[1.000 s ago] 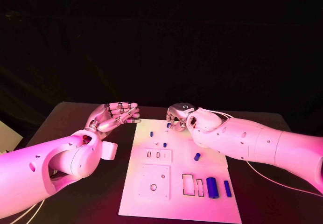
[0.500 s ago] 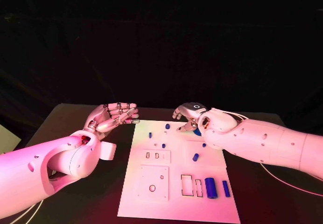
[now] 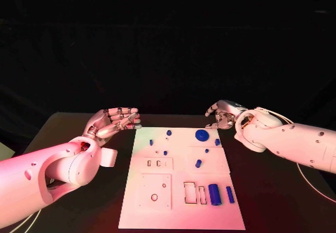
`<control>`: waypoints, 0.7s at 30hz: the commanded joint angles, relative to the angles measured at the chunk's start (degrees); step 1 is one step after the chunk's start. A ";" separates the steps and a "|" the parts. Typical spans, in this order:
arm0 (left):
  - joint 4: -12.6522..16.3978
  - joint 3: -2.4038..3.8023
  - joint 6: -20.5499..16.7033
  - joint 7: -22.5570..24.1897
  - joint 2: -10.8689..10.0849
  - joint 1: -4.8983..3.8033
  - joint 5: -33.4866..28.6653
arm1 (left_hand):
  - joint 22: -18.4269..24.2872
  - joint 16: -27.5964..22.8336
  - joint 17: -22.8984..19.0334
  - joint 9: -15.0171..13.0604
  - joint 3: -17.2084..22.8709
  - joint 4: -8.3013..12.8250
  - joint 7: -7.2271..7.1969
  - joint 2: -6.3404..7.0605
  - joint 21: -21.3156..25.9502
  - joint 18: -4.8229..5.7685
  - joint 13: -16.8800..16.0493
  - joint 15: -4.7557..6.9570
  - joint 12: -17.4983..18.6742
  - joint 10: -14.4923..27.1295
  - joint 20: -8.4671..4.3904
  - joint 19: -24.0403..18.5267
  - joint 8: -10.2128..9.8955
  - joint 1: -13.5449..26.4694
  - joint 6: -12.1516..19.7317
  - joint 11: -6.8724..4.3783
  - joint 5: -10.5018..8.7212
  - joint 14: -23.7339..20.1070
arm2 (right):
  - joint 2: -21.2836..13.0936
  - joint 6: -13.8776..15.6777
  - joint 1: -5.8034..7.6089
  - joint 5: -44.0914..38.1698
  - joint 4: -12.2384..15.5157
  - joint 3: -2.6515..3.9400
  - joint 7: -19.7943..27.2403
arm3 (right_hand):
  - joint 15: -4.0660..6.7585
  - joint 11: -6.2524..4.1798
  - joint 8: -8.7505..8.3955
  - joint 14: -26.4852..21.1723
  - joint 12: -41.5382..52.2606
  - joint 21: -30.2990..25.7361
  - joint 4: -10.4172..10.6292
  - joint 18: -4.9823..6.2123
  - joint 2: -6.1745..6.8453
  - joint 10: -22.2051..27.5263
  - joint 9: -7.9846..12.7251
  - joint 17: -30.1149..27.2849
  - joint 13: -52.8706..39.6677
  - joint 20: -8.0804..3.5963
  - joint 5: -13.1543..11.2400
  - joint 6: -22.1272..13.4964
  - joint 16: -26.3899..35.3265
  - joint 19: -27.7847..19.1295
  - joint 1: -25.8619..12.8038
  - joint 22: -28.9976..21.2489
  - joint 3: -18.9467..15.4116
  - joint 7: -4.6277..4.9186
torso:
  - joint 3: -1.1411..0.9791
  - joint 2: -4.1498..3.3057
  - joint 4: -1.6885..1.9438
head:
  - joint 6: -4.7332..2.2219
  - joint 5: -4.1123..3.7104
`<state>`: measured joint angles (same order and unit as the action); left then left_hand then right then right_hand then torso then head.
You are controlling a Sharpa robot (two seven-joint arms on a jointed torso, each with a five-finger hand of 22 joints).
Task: Assemble the parts on the task board
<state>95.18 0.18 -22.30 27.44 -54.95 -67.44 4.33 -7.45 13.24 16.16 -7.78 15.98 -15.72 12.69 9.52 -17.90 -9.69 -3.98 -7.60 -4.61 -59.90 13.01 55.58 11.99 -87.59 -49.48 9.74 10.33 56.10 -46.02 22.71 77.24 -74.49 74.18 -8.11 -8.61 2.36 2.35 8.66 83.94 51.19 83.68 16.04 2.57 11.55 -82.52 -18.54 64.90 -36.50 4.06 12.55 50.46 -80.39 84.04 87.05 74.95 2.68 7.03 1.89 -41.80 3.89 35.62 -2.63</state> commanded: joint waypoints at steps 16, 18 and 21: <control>-0.05 0.02 1.63 0.32 0.36 -0.03 -0.44 | 0.05 -0.36 0.16 0.02 0.37 -0.02 0.53 0.09 -0.13 -0.63 0.08 -0.15 0.44 0.11 0.10 -0.33 0.06 0.08 0.43 0.46 -0.45 -0.45 | 2.76 -7.40 -1.47 7.06 -4.22 -0.06 -1.84 | -3.28 2.81 4.67 5.57 38.81 6.32 0.52 -2.57 -1.34 -7.48 -2.06 22.77 -53.50 2.72 0.38 -4.02 -9.10 5.96 -4.25 15.05 -0.48 2.88 | 0.05 0.00 0.09 | 0.85 -0.37; -0.08 0.02 1.64 0.33 0.38 -0.03 -0.43 | 0.05 -0.36 0.16 0.02 0.37 -0.02 0.53 0.09 -0.13 -0.63 0.08 -0.15 0.44 0.11 0.10 -0.33 0.06 0.08 0.43 0.46 -0.45 -0.45 | 3.13 -7.38 -1.66 6.97 -4.51 -0.07 -1.73 | -3.27 2.80 4.70 5.57 38.81 6.32 0.51 -2.57 -1.37 -7.48 -2.06 22.77 -53.50 2.73 0.47 -4.01 -9.10 5.96 -4.20 15.05 -0.41 2.86 | 0.07 0.00 0.10 | 0.86 -0.34; -0.11 0.02 1.68 0.33 0.41 -0.02 -0.43 | 0.05 -0.36 0.16 0.02 0.37 -0.02 0.53 0.09 -0.13 -0.63 0.08 -0.15 0.44 0.11 0.10 -0.33 0.06 0.08 0.43 0.46 -0.45 -0.45 | 3.77 -7.39 -2.02 6.76 -5.03 -0.09 -1.56 | -3.27 2.79 4.72 5.58 38.81 6.32 0.51 -2.57 -1.40 -7.48 -2.07 22.80 -53.50 2.74 0.48 -4.00 -9.11 5.96 -4.19 15.05 -0.38 2.85 | 0.06 0.00 0.13 | 1.01 -0.29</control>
<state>95.02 0.16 -21.79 27.41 -54.68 -67.42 4.10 -7.45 13.24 16.27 -7.78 15.98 -15.72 12.69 9.52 -17.90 -9.69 -3.98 -7.80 -4.37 -59.90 13.01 55.58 11.99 -87.59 -49.48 9.74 10.10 55.90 -42.45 16.69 75.34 -67.89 69.36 -8.20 -10.19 -0.62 4.80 13.30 84.03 68.37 89.81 16.73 0.79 10.41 -83.89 -20.55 74.95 -37.57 6.59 12.86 46.67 -89.29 84.00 83.38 74.94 2.00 9.81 1.92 -41.81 3.97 36.50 -2.98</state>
